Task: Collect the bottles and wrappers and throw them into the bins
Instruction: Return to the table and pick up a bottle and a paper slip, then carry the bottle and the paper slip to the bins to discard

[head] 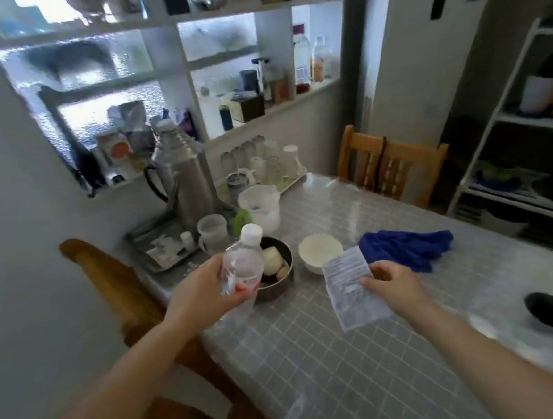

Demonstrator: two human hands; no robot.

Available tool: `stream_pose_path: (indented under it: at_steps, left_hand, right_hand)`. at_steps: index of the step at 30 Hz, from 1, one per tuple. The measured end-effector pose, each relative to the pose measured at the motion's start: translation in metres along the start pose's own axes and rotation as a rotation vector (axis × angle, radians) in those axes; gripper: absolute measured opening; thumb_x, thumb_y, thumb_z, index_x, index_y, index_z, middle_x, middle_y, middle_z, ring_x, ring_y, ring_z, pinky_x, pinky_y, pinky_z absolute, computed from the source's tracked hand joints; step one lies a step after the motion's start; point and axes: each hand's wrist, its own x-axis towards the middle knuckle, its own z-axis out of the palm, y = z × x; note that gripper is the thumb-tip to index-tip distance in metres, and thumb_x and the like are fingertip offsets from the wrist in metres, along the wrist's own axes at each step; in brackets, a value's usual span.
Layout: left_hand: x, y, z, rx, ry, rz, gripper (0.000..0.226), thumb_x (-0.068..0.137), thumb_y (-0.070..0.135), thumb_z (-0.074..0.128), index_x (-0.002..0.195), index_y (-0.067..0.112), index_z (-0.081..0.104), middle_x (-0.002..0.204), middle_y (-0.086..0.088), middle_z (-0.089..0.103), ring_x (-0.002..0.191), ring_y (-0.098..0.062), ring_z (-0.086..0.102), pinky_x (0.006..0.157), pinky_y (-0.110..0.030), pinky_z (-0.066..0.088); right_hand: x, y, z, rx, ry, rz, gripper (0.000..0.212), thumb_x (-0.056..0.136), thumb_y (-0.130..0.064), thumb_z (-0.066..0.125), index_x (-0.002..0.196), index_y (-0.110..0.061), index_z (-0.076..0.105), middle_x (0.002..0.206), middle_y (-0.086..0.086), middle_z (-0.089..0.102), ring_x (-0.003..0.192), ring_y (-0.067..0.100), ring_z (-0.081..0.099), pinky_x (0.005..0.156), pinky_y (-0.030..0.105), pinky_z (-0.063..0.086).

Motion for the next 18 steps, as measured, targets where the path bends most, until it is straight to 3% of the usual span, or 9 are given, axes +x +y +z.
stream_pose_path:
  at_steps: [5, 8, 10, 13, 16, 18]
  left_hand:
    - [-0.055, -0.084, -0.088, -0.178, 0.158, -0.165, 0.062, 0.064, 0.063, 0.072, 0.113, 0.031, 0.052, 0.096, 0.015, 0.062, 0.088, -0.008, 0.062, 0.074, -0.026, 0.051]
    - [-0.101, -0.137, -0.142, -0.241, 0.271, -0.256, 0.043, 0.070, 0.047, 0.077, 0.103, 0.033, 0.053, 0.090, 0.019, 0.060, 0.083, -0.005, 0.059, 0.074, -0.025, 0.047]
    - [-0.132, -0.174, -0.179, -0.266, 0.376, -0.313, 0.035, 0.069, 0.042, 0.080, 0.093, 0.037, 0.054, 0.089, 0.018, 0.063, 0.081, -0.003, 0.061, 0.075, -0.027, 0.049]
    - [-0.174, -0.227, -0.236, -0.260, 0.500, -0.388, 0.035, 0.072, 0.037, 0.079, 0.095, 0.027, 0.056, 0.083, 0.020, 0.061, 0.075, 0.002, 0.058, 0.064, -0.015, 0.043]
    - [-0.215, -0.280, -0.285, -0.218, 0.573, -0.477, 0.043, 0.069, 0.050, 0.077, 0.098, 0.026, 0.056, 0.081, 0.019, 0.063, 0.074, -0.001, 0.060, 0.064, -0.019, 0.045]
    - [-0.247, -0.317, -0.310, -0.185, 0.580, -0.553, 0.054, 0.064, 0.063, 0.072, 0.102, 0.027, 0.056, 0.087, 0.015, 0.066, 0.077, -0.008, 0.064, 0.070, -0.026, 0.050]
  right_hand:
    - [-0.009, -0.087, 0.107, 0.108, -0.154, -0.095, 0.020, 0.081, -0.006, 0.069, 0.100, -0.001, 0.067, 0.086, 0.008, 0.071, 0.075, 0.022, 0.067, 0.061, 0.024, 0.055]
    - [-0.028, -0.135, 0.182, 0.170, -0.273, -0.136, 0.024, 0.081, -0.008, 0.070, 0.103, -0.002, 0.065, 0.088, 0.007, 0.070, 0.079, 0.023, 0.067, 0.067, 0.031, 0.055]
    - [-0.050, -0.167, 0.234, 0.204, -0.340, -0.167, 0.019, 0.081, -0.008, 0.069, 0.099, -0.008, 0.063, 0.089, 0.006, 0.069, 0.078, 0.019, 0.066, 0.062, 0.026, 0.054]
    - [-0.086, -0.209, 0.310, 0.268, -0.452, -0.170, 0.021, 0.081, -0.010, 0.069, 0.102, -0.009, 0.063, 0.093, 0.009, 0.070, 0.081, 0.024, 0.069, 0.064, 0.030, 0.057]
    - [-0.116, -0.247, 0.387, 0.223, -0.533, -0.214, 0.022, 0.082, -0.014, 0.069, 0.104, -0.011, 0.064, 0.095, 0.010, 0.071, 0.086, 0.026, 0.070, 0.072, 0.035, 0.059]
    - [-0.136, -0.272, 0.436, 0.192, -0.561, -0.253, 0.017, 0.083, -0.016, 0.069, 0.099, -0.014, 0.064, 0.090, 0.005, 0.070, 0.081, 0.020, 0.068, 0.067, 0.027, 0.057]
